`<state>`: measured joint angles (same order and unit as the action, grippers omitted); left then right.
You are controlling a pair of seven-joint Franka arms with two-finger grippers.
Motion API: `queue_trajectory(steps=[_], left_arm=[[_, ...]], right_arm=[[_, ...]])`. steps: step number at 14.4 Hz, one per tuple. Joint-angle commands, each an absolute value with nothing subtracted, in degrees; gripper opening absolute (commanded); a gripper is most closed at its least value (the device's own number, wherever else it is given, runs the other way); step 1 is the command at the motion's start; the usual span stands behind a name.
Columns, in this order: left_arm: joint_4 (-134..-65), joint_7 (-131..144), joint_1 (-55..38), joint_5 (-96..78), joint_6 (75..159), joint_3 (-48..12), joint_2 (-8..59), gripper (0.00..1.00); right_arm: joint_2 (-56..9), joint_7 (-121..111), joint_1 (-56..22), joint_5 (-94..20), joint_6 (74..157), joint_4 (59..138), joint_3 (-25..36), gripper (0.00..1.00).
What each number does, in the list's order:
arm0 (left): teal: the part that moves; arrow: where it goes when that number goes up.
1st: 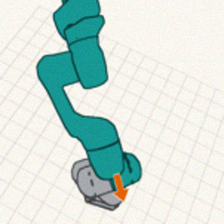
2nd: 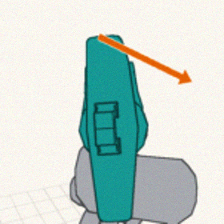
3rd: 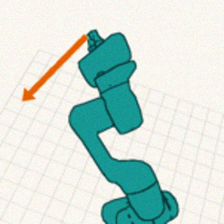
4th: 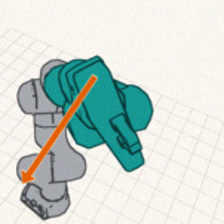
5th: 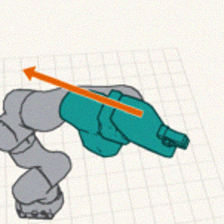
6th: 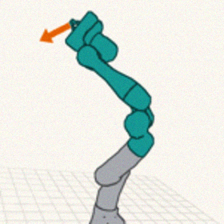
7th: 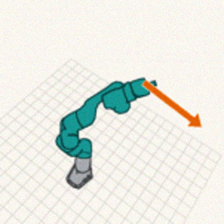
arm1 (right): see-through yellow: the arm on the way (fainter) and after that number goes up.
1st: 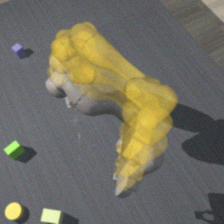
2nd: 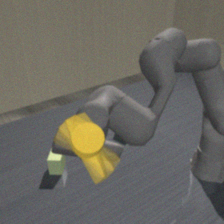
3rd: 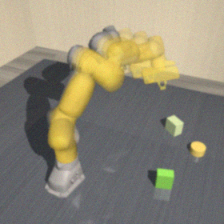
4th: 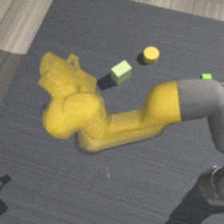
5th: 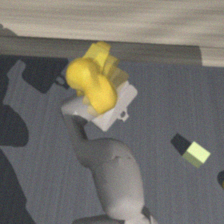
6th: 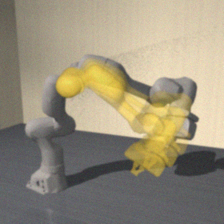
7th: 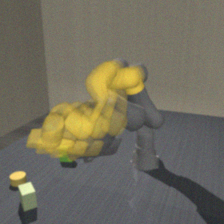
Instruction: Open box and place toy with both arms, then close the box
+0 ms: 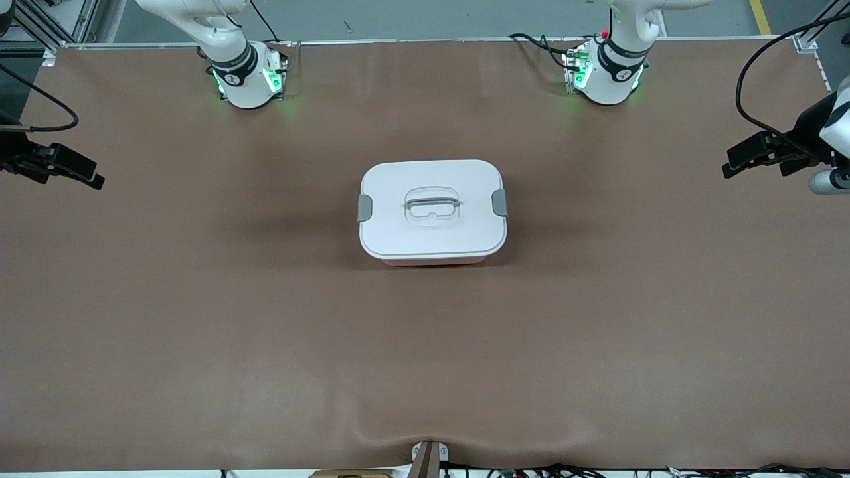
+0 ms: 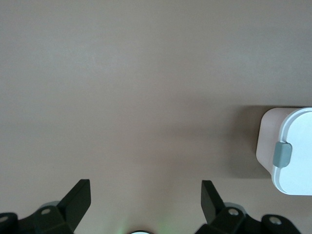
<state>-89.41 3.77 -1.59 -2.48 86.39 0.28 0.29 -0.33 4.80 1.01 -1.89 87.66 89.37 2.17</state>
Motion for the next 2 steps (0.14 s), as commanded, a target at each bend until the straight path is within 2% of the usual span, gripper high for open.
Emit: queue_trajectory(steps=[1,2], left_arm=[[-89.5,4.1,-1.6,-0.3,86.9,0.1,-0.4,1.0],[-89.6,4.1,-1.6,-0.3,86.8,0.2,-0.4,1.0]], right_arm=[[0.2,5.0,2.2,-2.7,87.4,89.7,1.5,1.0],[0.2,5.0,2.2,-2.7,87.5,89.7,1.5,1.0]])
